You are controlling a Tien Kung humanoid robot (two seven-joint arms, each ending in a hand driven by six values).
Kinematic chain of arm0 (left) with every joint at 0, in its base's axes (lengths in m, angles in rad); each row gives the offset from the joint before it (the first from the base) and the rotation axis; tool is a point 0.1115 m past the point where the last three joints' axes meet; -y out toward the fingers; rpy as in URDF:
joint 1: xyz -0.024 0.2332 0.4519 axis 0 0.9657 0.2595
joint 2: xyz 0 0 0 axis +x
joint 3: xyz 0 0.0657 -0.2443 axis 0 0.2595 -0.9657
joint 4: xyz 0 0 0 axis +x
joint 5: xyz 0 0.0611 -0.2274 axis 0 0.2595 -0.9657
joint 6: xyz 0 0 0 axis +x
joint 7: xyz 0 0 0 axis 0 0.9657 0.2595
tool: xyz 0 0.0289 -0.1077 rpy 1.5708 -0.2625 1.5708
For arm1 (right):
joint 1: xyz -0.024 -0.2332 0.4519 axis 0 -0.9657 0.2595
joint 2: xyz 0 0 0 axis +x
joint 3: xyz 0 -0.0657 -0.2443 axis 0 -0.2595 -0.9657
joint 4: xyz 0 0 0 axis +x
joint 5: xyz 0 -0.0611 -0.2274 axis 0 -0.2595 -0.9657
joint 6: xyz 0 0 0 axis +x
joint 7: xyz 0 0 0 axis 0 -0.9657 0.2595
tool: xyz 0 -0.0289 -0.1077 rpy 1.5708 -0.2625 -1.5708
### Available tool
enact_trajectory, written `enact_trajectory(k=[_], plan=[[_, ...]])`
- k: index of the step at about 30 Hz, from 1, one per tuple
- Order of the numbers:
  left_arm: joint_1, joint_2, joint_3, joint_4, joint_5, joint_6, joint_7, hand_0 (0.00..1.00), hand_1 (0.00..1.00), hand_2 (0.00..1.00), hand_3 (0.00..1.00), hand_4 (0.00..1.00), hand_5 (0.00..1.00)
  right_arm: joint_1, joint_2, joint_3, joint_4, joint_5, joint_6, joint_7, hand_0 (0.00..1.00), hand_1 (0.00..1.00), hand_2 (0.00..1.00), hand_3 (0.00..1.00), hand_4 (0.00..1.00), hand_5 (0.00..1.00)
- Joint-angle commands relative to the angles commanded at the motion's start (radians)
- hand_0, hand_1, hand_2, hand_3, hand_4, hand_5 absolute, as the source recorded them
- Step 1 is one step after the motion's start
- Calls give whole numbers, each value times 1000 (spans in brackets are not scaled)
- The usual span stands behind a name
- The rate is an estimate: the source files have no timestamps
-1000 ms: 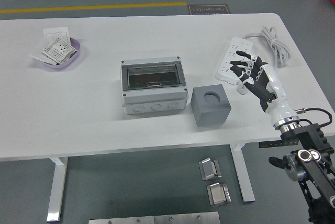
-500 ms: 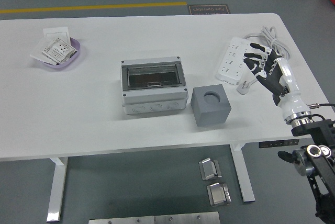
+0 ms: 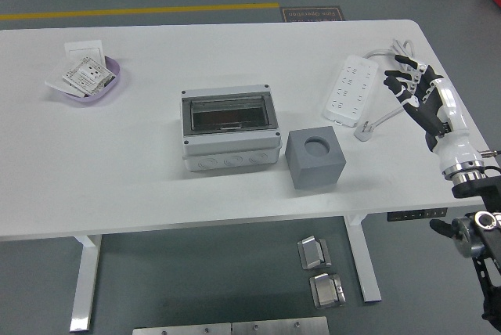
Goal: Pick up the cylinder from the cube,place it in the box,flap close box
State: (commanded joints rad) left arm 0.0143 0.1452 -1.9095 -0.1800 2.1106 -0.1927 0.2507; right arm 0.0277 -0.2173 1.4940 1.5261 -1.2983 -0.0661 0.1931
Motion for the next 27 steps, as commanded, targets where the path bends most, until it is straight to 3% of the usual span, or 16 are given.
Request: enact_trajectory(k=[3,4,9,10,15,16,21,22,27], plan=[[0,-1,-18,0,38,-4,-6,719,728,719,838,846,500,1,-1,11,3,-3,2,0,725,631,646,771,998,576],[0,-1,-24,0,45,-6,-7,713,709,678,828,872,275,1,-1,14,3,-3,3,-1,728,632,646,769,998,581],[-1,-2,-56,0,48,-21,-4,713,709,678,828,872,275,0,-2,28,2,-5,5,-2,728,632,646,769,998,581],[-1,-2,-61,0,48,-25,-3,721,741,703,840,978,300,0,-1,30,2,-6,6,-2,733,639,650,768,998,580],[1,-4,-75,0,42,-59,24,721,741,703,840,978,300,-3,-2,52,7,-13,8,-4,733,639,650,768,998,580],[2,-5,-77,0,40,-66,31,754,796,773,866,998,668,-4,-3,57,9,-14,8,-5,743,645,668,767,998,583],[7,-12,-76,0,17,-100,67,754,796,773,866,998,668,-8,-13,80,17,1,11,-5,743,645,668,767,998,583],[8,-14,-72,0,8,-103,70,828,871,851,900,998,815,-9,-15,81,19,12,12,-4,748,649,674,765,997,587],[7,-19,-64,0,-20,-120,79,828,871,851,900,998,815,-8,-25,87,33,55,18,-2,748,649,674,765,997,587]])
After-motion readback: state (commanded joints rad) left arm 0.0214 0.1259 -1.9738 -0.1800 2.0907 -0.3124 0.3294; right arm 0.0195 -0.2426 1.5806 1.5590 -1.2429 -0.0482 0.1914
